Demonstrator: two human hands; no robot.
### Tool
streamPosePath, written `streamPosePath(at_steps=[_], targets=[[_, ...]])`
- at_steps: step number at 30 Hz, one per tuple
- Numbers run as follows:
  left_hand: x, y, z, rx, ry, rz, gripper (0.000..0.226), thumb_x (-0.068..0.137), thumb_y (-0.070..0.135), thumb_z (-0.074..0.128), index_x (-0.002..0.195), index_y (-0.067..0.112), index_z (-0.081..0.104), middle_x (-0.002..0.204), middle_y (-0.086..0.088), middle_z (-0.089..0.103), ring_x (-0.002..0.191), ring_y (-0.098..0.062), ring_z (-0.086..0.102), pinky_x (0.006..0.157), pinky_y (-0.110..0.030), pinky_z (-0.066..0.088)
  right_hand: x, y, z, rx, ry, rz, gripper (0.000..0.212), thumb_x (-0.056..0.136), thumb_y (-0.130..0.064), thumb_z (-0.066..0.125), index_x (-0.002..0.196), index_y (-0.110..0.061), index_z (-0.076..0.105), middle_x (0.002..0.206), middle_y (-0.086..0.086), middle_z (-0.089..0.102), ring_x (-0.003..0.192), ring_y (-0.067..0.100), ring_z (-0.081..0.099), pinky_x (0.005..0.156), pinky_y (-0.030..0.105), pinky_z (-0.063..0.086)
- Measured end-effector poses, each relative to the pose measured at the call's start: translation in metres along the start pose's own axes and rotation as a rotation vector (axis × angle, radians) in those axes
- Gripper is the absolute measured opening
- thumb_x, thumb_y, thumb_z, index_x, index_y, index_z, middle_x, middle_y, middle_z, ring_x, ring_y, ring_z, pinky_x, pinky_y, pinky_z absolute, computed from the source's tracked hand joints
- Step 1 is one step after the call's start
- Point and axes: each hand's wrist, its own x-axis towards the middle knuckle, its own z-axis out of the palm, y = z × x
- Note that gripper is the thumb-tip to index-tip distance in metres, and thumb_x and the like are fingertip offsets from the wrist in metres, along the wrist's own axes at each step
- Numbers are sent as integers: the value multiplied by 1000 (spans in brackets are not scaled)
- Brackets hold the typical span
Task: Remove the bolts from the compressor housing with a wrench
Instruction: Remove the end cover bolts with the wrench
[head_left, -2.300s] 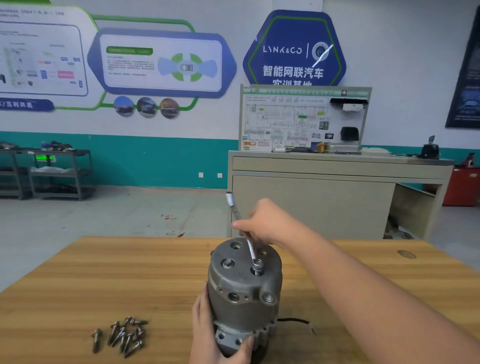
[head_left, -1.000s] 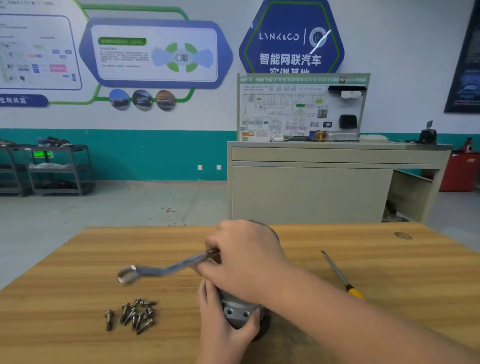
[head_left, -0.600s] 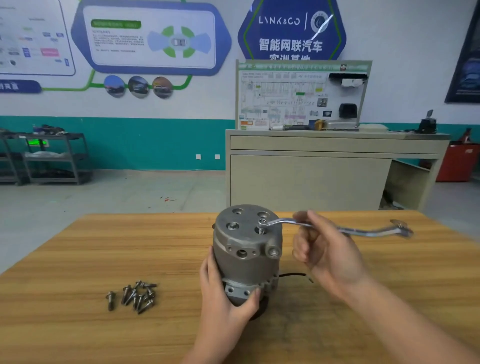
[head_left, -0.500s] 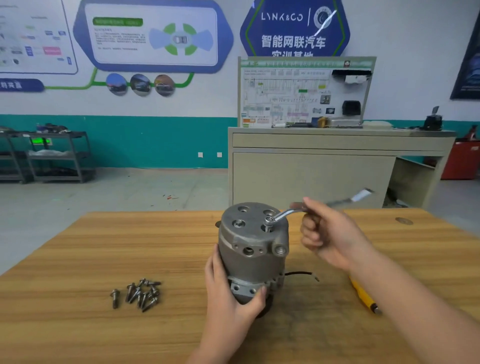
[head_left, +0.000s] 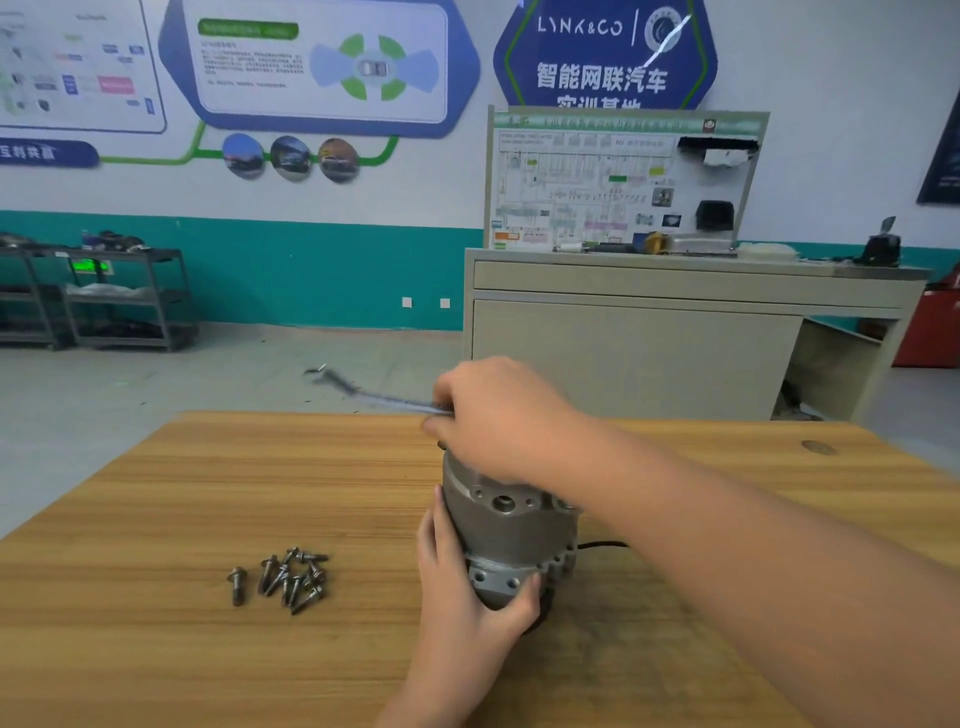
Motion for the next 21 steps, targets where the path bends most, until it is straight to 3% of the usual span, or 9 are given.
streamPosePath(at_steps=[4, 7, 9, 12, 15, 16, 18, 21], targets=[[0, 1, -2, -6, 11, 2, 109, 61, 54, 71, 149, 25, 15, 144, 4, 26, 136, -7, 28, 110, -38, 36, -61, 2, 14, 139, 300, -181, 27, 88, -50, 52, 75, -27, 54, 72, -7, 52, 70, 16, 53, 55, 29, 37], [0, 1, -4, -12, -12, 25, 106, 61, 56, 69, 145, 41, 6, 146, 8, 22, 135, -2, 25, 114, -35, 30, -95, 27, 30, 631, 426, -111, 35, 80, -52, 57, 66, -21, 57, 68, -6, 48, 65, 8, 48, 57, 22, 37], [0, 0, -6, -33, -42, 17, 107, 61, 57, 68, 142, 49, -2, 142, 21, 16, 135, -3, 24, 113, -32, 28, -109, 47, 36, 1050, 481, -19, 32, 81, -49, 60, 64, -23, 64, 62, -8, 53, 60, 4, 48, 57, 16, 38], [1, -2, -7, -36, -54, 19, 106, 61, 58, 68, 141, 54, -3, 134, 35, 14, 134, 0, 24, 111, -26, 27, -108, 76, 38, 1555, 378, 211, 30, 87, -41, 58, 67, -21, 70, 51, 0, 49, 46, 12, 44, 44, 21, 34], [1, 0, -7, -21, -44, 25, 102, 60, 61, 65, 135, 58, -5, 125, 40, 14, 133, 0, 24, 107, -21, 25, -79, 104, 37, 1833, 193, 468, 19, 79, -29, 58, 77, -12, 67, 49, -1, 42, 37, 10, 35, 35, 19, 26], [0, 1, -6, -20, -42, 26, 103, 60, 61, 65, 136, 56, -5, 127, 38, 14, 133, -1, 24, 107, -22, 25, -67, 111, 36, 1853, 146, 542, 13, 79, -24, 59, 76, -12, 59, 47, -2, 41, 34, 8, 32, 32, 17, 23], [-1, 1, -5, -17, -35, 29, 106, 61, 60, 65, 140, 49, -5, 136, 31, 14, 135, -2, 22, 107, -22, 24, -41, 119, 32, 1788, 52, 650, 21, 88, -18, 60, 72, -16, 47, 42, -5, 38, 30, 5, 26, 28, 14, 18], [0, -2, -6, -10, -41, 33, 109, 65, 50, 72, 141, 46, -6, 140, 26, 13, 137, -4, 21, 108, -22, 23, -3, 118, 18, 1523, -177, 674, 20, 91, -23, 61, 75, -14, 53, 40, -7, 35, 29, 4, 24, 29, 13, 17]])
